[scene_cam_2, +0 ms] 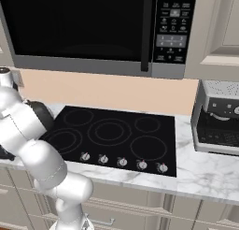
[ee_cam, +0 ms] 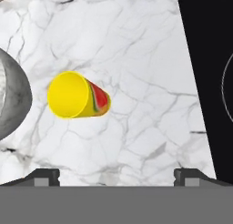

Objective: Pick the cup and bowl from the counter and place them on the counter next to the sink.

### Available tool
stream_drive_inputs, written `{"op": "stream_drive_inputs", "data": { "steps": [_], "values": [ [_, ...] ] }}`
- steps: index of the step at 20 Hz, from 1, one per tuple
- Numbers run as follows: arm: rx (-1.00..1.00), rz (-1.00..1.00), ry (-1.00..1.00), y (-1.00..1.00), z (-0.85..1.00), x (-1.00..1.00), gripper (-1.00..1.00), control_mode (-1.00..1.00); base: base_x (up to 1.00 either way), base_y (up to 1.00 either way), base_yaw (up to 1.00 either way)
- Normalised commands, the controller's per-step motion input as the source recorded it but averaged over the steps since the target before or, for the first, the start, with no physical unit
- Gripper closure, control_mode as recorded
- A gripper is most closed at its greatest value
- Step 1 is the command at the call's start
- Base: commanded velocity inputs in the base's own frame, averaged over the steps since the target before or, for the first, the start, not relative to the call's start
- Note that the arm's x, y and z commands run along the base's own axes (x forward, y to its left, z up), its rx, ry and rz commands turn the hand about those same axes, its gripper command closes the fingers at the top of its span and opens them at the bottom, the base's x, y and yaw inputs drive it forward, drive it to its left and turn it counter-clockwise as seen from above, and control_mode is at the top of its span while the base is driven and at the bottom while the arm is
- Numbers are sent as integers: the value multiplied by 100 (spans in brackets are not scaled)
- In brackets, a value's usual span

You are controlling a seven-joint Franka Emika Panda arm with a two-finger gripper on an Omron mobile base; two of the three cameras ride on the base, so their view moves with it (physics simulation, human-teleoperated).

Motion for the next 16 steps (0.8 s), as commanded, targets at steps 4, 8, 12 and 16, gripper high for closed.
{"op": "stream_drive_inputs", "data": {
  "steps": [4, 8, 12, 16],
  "values": [
    [-3, 0, 6, 0, -4, 39, -100, -100, 0, 0, 0],
    [-3, 0, 4, 0, -2, 32, -100, -100, 0, 0, 0],
    [-3, 0, 4, 5, -3, 29, -100, -100, 0, 0, 0],
    [-3, 0, 4, 11, -6, 21, -100, -100, 0, 0, 0]
  ]
}}
